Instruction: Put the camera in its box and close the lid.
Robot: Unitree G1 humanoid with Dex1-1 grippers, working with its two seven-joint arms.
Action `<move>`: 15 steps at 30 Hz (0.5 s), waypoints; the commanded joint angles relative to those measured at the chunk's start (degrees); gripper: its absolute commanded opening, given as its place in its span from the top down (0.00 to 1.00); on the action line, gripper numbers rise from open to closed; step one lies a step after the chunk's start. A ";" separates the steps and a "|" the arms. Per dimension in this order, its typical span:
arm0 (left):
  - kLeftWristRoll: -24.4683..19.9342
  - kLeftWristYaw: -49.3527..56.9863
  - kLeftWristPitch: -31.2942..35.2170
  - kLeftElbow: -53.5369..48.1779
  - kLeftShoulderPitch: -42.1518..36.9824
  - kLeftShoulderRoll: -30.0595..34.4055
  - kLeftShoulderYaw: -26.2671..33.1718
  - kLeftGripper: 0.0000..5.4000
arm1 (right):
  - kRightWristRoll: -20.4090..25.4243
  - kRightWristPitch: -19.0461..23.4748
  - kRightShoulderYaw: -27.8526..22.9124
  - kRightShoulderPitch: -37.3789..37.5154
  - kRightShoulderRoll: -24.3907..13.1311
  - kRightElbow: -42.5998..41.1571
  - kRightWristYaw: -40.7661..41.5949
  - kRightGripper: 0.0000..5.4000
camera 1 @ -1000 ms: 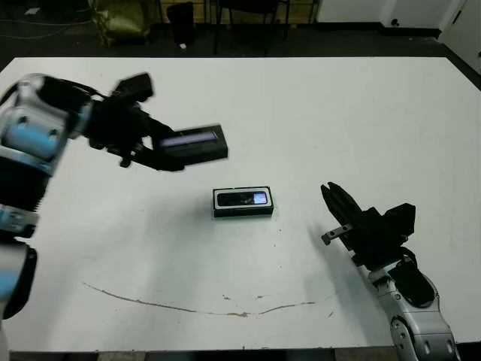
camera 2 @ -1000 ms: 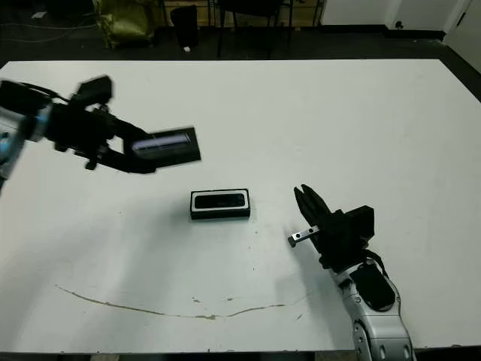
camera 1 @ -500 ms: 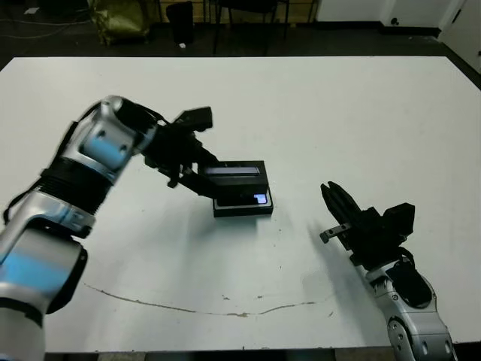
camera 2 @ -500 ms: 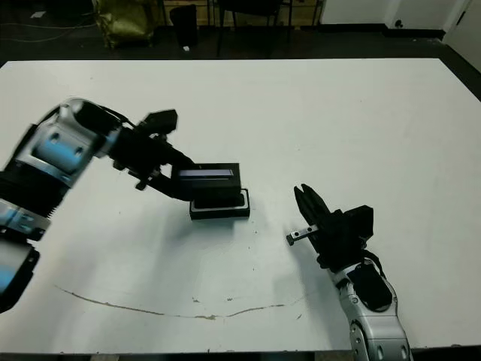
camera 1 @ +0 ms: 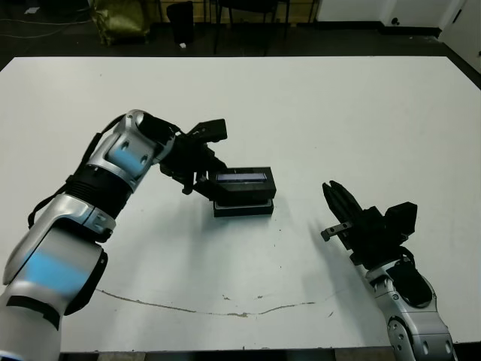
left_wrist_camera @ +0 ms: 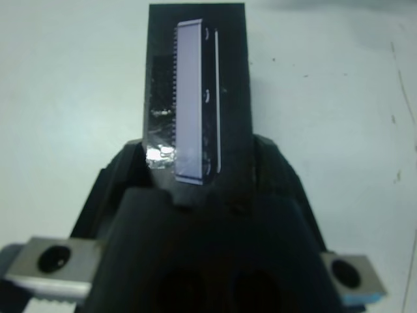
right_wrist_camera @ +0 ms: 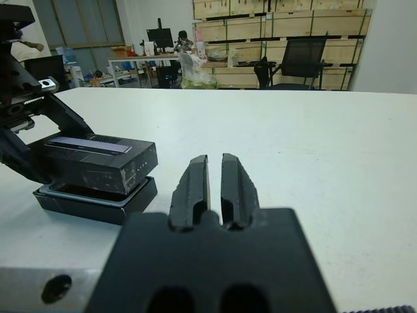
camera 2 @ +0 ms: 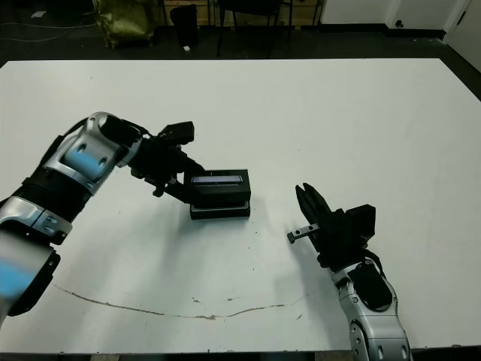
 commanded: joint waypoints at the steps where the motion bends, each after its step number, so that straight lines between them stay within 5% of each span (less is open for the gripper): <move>1: 1.56 0.13 0.23 0.70 -2.01 -0.47 -0.92 0.55 | -0.32 0.77 -0.10 0.33 0.05 0.43 -0.53 1.00; 15: 2.63 -1.51 2.39 -0.46 -5.43 -1.00 -2.61 0.55 | -1.23 -0.31 0.48 0.55 1.19 0.95 -0.72 1.00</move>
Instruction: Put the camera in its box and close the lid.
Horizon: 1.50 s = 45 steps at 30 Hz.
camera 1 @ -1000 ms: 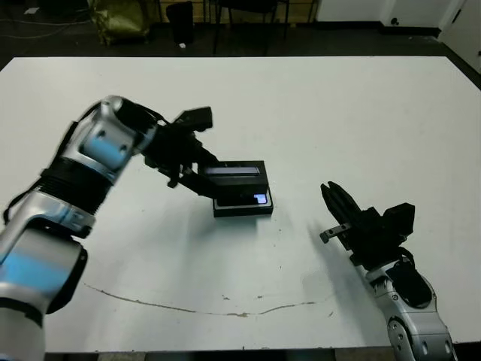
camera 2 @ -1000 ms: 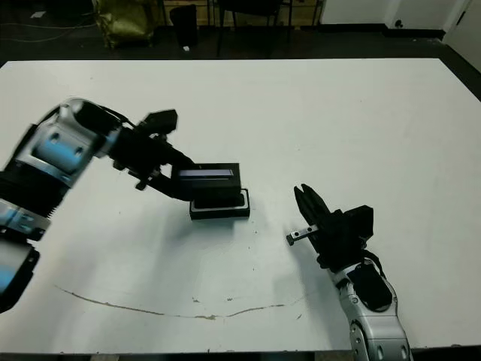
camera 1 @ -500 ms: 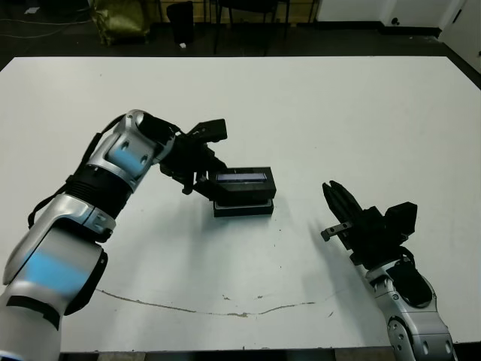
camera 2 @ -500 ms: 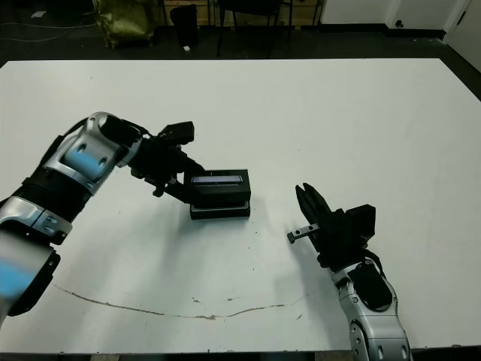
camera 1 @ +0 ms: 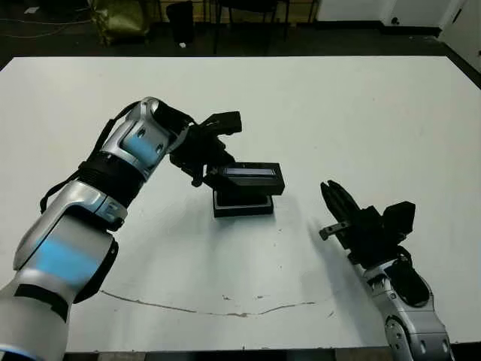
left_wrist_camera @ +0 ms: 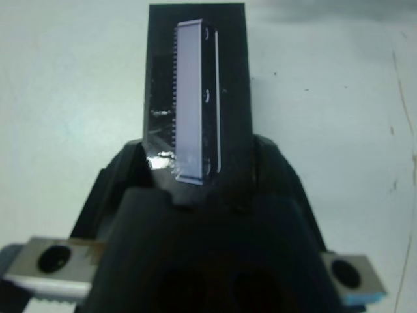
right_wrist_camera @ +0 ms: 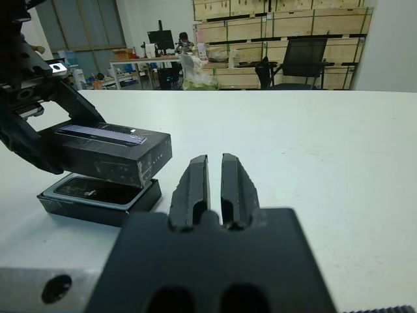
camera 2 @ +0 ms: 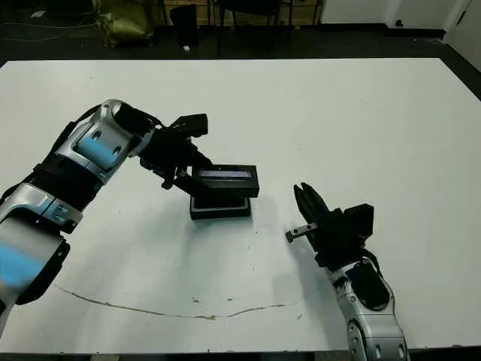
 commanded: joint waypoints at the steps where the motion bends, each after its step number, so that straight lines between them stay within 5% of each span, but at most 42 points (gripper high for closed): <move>1: 1.07 -0.59 -0.63 -0.66 -0.93 0.55 -0.61 0.55 | -1.14 -0.58 0.16 0.79 0.07 1.03 -0.61 1.00; 21: 3.23 -2.23 3.65 -0.97 -0.76 0.12 -3.23 0.55 | -1.54 -2.17 0.15 1.04 0.72 2.03 -0.32 1.00; 45: 4.79 -3.50 -0.67 0.61 -0.49 -0.21 -5.08 0.55 | -1.55 -2.65 0.38 1.59 0.91 1.98 -0.02 1.00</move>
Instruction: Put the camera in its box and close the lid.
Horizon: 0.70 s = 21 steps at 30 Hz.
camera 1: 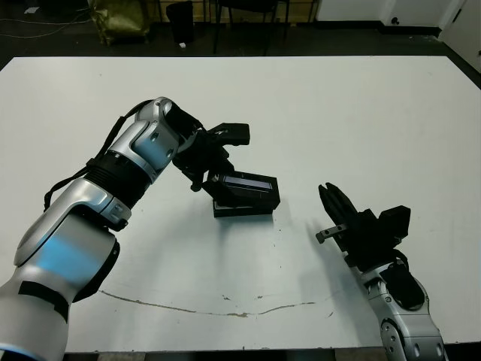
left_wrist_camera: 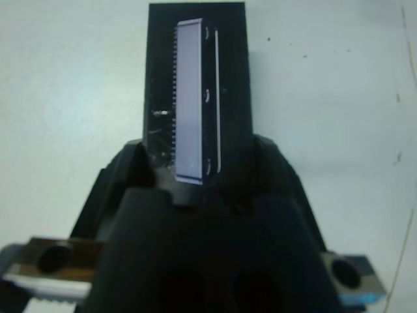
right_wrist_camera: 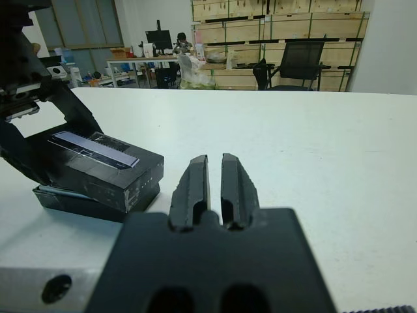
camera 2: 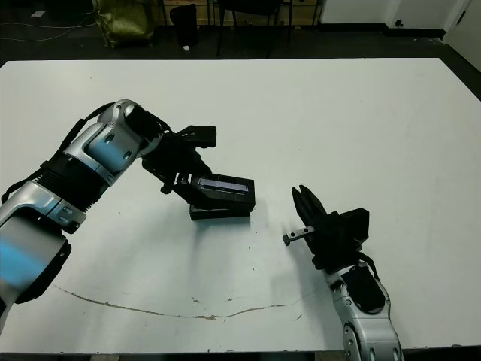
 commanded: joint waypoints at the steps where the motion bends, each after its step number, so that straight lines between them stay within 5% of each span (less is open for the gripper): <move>1: 0.78 -0.72 -0.21 1.45 0.16 -0.14 -0.73 0.55 | -0.11 -0.36 0.11 0.77 0.00 0.80 -0.06 1.00; 21: 3.03 -0.23 -1.86 2.66 2.84 0.40 -3.27 0.55 | 0.00 -0.40 0.41 1.19 0.24 0.99 -0.33 1.00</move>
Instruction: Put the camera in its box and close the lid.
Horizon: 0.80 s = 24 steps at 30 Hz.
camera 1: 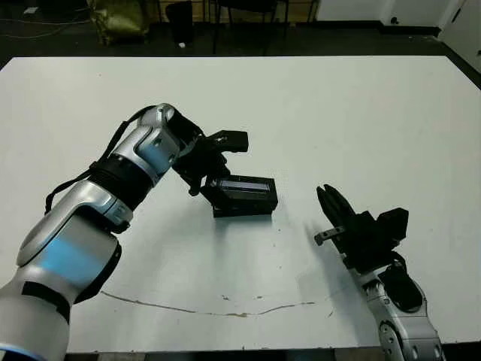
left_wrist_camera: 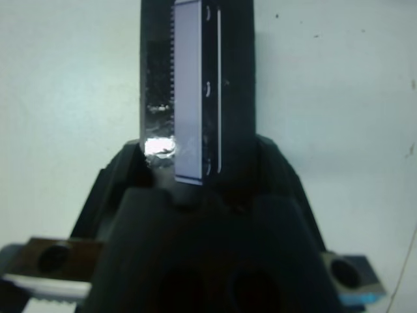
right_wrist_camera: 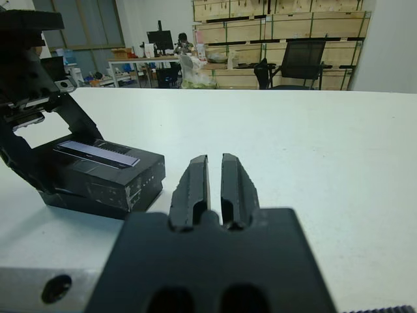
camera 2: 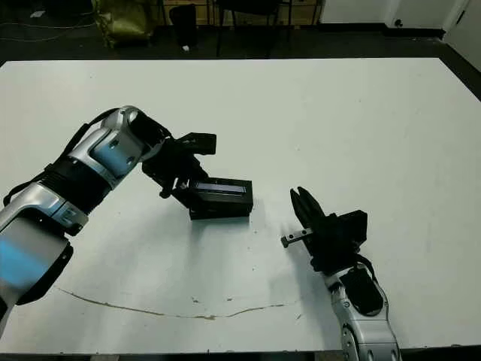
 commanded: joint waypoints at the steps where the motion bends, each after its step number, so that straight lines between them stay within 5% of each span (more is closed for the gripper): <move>1: 1.44 -0.50 -2.05 0.80 2.56 0.83 -1.34 0.55 | 0.31 0.64 -0.15 0.84 0.10 0.50 -0.35 1.00; 24: 2.09 -2.06 2.30 1.07 1.62 0.17 -2.47 0.55 | -0.29 0.52 -0.17 1.35 0.05 0.19 -1.20 1.00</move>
